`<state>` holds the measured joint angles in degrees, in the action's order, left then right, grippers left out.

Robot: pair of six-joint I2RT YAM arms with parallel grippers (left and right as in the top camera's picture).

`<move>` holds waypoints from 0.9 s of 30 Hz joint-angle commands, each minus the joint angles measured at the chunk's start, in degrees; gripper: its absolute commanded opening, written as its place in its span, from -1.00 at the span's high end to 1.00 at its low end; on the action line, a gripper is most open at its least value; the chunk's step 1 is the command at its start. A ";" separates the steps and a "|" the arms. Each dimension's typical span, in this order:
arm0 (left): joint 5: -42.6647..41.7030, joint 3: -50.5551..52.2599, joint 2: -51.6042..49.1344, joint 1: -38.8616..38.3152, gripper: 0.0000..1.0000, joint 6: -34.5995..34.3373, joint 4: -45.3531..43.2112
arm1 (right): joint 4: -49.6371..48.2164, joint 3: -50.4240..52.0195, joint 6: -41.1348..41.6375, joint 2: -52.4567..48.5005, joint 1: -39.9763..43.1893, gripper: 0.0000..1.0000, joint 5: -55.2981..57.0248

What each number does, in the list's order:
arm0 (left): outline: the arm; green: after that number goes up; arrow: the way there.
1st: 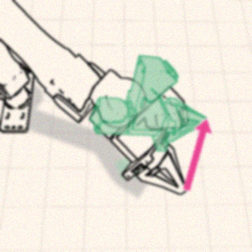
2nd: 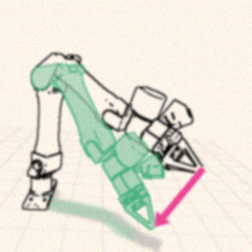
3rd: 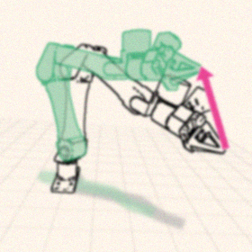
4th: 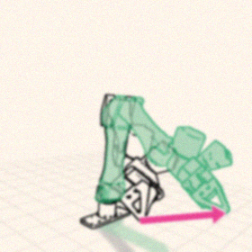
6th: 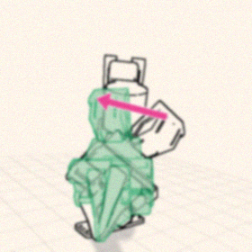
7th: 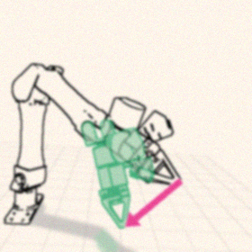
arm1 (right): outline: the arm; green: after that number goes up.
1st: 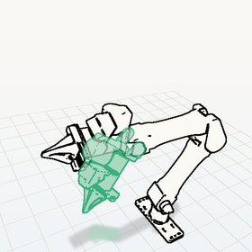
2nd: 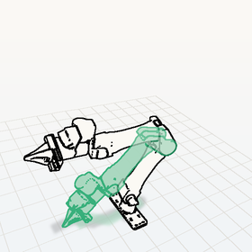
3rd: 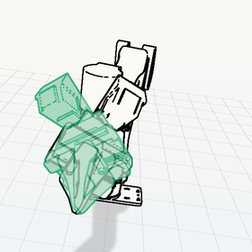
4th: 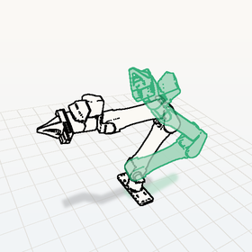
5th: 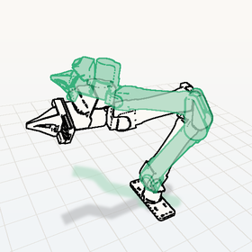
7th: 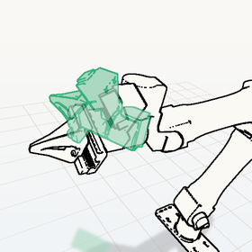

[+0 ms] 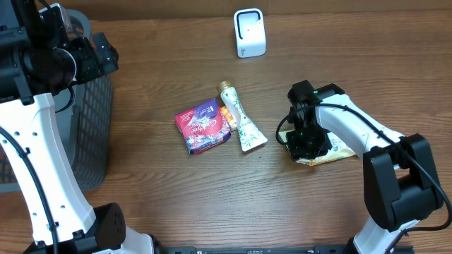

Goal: Scan the item barcode

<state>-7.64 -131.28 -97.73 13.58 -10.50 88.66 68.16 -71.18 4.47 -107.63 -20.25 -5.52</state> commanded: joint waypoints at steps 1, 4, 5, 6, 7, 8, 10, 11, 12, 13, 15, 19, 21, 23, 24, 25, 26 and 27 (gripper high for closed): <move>0.39 -0.76 0.24 -0.11 -0.99 0.22 -0.20 | -0.52 0.85 0.22 0.15 0.00 0.08 0.57; 0.39 -0.76 0.24 -0.11 -1.00 0.22 -0.22 | -2.03 2.51 0.22 0.15 0.00 0.09 0.59; 0.39 -0.76 0.24 -0.11 -1.00 0.22 -0.20 | -2.64 3.19 0.22 0.15 0.00 0.11 0.81; 0.39 -0.76 0.24 -0.11 -0.99 0.24 -0.20 | -3.26 3.87 0.24 0.15 0.00 0.17 1.11; 0.39 -0.76 0.24 -0.11 -1.00 0.22 -0.20 | -3.74 4.50 0.46 0.15 0.00 0.19 1.73; 0.39 -0.76 0.24 -0.11 -1.00 0.22 -0.20 | -3.91 4.87 1.27 0.15 0.00 0.22 2.80; 0.39 -0.76 0.24 -0.11 -1.00 0.24 -0.20 | -3.96 5.14 3.26 0.15 0.00 0.27 5.20; 0.39 -0.76 0.24 -0.11 -1.00 0.22 -0.20 | -4.04 5.11 3.61 0.15 0.00 0.32 5.53; 0.39 -0.76 0.24 -0.11 -0.99 0.24 -0.20 | -4.09 5.11 3.65 0.15 0.00 0.36 5.51; 0.39 -0.76 0.24 -0.11 -1.00 0.24 -0.20 | -4.11 5.11 3.65 0.15 0.00 0.42 5.51; 0.39 -0.76 0.24 -0.11 -1.00 0.24 -0.22 | -4.11 5.09 4.13 0.15 0.00 0.61 5.49; 0.39 -0.76 0.24 -0.11 -0.99 0.24 -0.22 | -4.04 4.17 6.40 0.17 0.00 0.93 5.40; 0.39 -0.76 0.24 -0.11 -1.00 0.24 -0.20 | -3.67 3.08 7.67 0.15 0.00 0.93 4.66; 0.39 -0.76 0.24 -0.11 -1.00 0.22 -0.20 | -3.21 1.57 7.78 0.17 0.00 0.93 2.51; 0.39 -0.76 0.24 -0.11 -0.99 0.24 -0.22 | -2.93 0.63 7.78 0.17 0.02 0.93 1.27; 0.39 -0.76 0.24 -0.11 -1.00 0.22 -0.20 | -2.47 -0.48 7.80 0.17 0.07 0.93 0.13; 0.39 -0.76 0.24 -0.11 -0.99 0.24 -0.22 | -1.88 -1.79 7.91 0.17 0.09 0.93 -0.83; 0.39 -0.76 0.24 -0.11 -0.99 0.24 -0.20 | -1.11 -3.32 8.26 0.17 0.09 0.93 -1.51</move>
<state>-7.64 -131.28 -97.73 13.58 -10.50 88.64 66.41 -69.76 11.05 -107.63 -20.27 -3.27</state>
